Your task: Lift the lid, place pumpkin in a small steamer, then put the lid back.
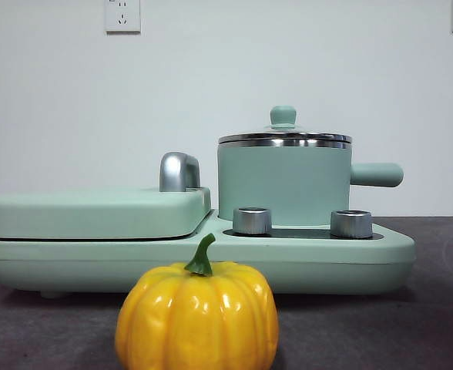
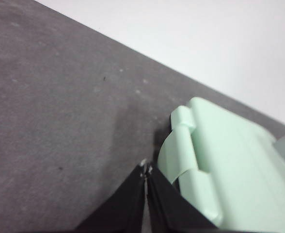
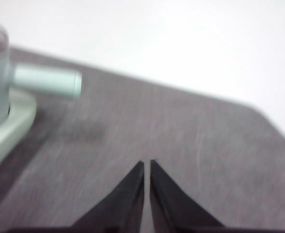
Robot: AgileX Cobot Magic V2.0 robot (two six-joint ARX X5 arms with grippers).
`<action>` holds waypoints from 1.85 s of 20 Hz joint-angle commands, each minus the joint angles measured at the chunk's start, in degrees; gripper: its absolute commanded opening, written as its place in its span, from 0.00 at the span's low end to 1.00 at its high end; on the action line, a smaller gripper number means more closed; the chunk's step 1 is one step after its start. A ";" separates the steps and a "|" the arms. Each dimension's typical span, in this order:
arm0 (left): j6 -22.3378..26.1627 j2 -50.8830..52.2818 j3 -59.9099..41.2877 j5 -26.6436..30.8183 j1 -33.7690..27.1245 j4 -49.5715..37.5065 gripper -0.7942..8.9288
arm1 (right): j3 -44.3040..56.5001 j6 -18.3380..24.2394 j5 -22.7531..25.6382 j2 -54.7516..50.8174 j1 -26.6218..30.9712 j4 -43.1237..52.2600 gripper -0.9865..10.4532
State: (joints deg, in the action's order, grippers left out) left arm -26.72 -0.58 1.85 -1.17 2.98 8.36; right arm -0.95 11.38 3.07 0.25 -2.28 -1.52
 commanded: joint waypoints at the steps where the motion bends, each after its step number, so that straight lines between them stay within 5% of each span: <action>1: -1.44 0.07 -1.05 0.22 0.04 -0.92 0.09 | 0.24 1.29 0.00 -0.04 -0.09 3.74 0.10; 7: -5.62 0.07 -1.05 0.22 0.04 -0.92 0.09 | 0.20 -2.45 -0.07 -0.04 -0.22 10.67 0.10; 13: -8.00 0.07 -1.05 -0.17 0.04 -1.60 0.09 | 0.20 -22.14 2.40 -0.04 -0.22 17.29 0.10; 19: -16.59 0.07 -1.05 -0.63 0.04 -7.37 0.09 | 0.20 -29.44 4.37 -0.04 -0.22 17.86 0.10; 25: -19.45 0.07 -0.44 -2.95 0.04 -19.12 0.09 | -0.72 -43.32 -0.92 -0.04 -0.22 19.45 0.10; 31: -20.28 0.07 3.19 -3.80 0.04 -28.65 0.09 | -5.97 -44.04 -9.20 -0.02 -0.22 19.43 0.10; 37: -17.11 -0.85 11.93 -4.90 0.04 -23.63 0.09 | -16.59 -42.40 -13.16 1.16 -0.22 10.49 0.10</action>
State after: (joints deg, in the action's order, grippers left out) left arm -45.60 -0.95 12.45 -5.63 2.98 -16.36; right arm -15.99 -31.42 -9.65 0.78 -2.44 10.90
